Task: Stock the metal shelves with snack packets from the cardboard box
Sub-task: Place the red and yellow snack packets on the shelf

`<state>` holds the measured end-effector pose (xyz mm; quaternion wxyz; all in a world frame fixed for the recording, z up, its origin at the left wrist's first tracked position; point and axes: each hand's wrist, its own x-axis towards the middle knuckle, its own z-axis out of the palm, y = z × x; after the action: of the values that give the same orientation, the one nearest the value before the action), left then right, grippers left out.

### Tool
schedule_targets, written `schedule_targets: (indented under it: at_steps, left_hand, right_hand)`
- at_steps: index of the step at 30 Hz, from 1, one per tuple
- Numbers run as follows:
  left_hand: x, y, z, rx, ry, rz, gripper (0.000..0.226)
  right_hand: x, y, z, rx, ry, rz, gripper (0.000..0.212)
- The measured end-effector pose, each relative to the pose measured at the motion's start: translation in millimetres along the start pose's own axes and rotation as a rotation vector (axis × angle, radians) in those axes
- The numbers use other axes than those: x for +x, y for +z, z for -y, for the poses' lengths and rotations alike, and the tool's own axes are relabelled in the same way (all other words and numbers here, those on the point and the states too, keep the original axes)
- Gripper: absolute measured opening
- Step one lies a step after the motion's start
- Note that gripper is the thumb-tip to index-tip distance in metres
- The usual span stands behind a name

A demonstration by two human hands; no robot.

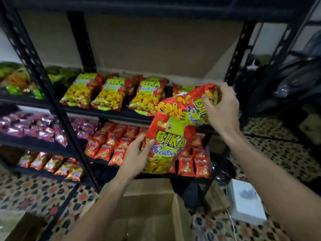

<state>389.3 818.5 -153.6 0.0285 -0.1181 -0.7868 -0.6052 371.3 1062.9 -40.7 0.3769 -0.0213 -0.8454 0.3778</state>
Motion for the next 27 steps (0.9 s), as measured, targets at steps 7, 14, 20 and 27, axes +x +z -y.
schedule_targets:
  at_steps: [7,14,20,27]
  left_hand:
    - [69,3,-58,-0.001,0.115,-0.164,0.025]
    - [120,8,-81,-0.117,0.116,-0.288,0.017]
    - [148,24,-65,-0.207,0.032,-0.31,0.015]
    - [175,38,-63,-0.215,0.009,-0.321,0.021]
  right_hand:
    - [102,-34,2,-0.159,-0.076,-0.115,0.041]
    - [181,-32,-24,-0.665,-0.073,0.091,0.044]
    - [204,-4,-65,-0.82,-0.016,0.331,0.026]
    - [213,47,-150,-0.997,-0.095,0.586,0.032]
